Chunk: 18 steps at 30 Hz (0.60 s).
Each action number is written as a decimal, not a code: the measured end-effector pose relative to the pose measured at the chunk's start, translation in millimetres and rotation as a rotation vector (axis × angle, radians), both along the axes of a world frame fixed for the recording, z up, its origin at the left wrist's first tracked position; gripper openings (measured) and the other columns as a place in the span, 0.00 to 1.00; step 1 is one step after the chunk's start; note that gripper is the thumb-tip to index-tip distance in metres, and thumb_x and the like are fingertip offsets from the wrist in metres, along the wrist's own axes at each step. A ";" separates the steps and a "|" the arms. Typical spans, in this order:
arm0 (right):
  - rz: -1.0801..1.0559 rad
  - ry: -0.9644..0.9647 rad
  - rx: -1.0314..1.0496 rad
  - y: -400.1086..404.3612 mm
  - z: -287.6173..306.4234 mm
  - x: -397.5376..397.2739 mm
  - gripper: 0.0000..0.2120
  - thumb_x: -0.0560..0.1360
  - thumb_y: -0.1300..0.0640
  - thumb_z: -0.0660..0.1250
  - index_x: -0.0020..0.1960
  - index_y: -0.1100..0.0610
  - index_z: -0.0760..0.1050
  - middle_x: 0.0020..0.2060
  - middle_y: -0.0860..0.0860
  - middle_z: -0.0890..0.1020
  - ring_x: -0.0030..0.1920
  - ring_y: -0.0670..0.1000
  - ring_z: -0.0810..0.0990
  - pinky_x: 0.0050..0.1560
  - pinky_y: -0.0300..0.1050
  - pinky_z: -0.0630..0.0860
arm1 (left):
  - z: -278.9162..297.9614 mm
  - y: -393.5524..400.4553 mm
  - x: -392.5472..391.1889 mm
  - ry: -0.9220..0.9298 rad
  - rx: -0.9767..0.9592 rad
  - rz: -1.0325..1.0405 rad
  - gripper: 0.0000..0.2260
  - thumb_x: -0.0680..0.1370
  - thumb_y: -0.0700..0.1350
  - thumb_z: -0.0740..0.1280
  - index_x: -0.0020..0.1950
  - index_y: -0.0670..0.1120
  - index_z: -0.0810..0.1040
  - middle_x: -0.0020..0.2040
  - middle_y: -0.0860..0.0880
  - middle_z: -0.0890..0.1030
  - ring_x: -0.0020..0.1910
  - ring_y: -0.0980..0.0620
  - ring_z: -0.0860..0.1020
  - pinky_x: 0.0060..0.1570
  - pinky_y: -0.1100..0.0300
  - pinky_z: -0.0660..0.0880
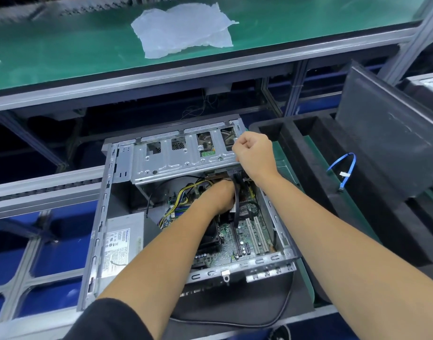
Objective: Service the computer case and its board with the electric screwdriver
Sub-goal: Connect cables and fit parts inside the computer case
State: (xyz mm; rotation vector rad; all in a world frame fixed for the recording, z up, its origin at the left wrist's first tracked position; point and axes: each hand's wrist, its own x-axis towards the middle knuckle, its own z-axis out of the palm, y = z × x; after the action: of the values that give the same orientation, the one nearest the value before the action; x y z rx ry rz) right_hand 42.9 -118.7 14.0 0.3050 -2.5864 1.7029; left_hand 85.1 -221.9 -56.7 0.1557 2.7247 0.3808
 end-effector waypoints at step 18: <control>0.029 0.027 0.097 -0.1 4.6 7.5 0.07 0.74 0.65 0.62 0.38 0.65 0.76 0.34 0.62 0.81 0.34 0.53 0.74 0.45 0.53 0.79 | 32.5 -52.5 53.4 -0.125 0.002 0.050 0.27 0.70 0.67 0.67 0.58 0.48 0.74 0.56 0.48 0.77 0.54 0.47 0.75 0.49 0.54 0.71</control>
State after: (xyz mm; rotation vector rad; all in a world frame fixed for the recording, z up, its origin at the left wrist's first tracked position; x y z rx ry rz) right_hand 50.5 -118.8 18.7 0.3673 -2.6633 1.5733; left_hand 138.5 -274.4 -24.3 0.0623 2.6092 0.3944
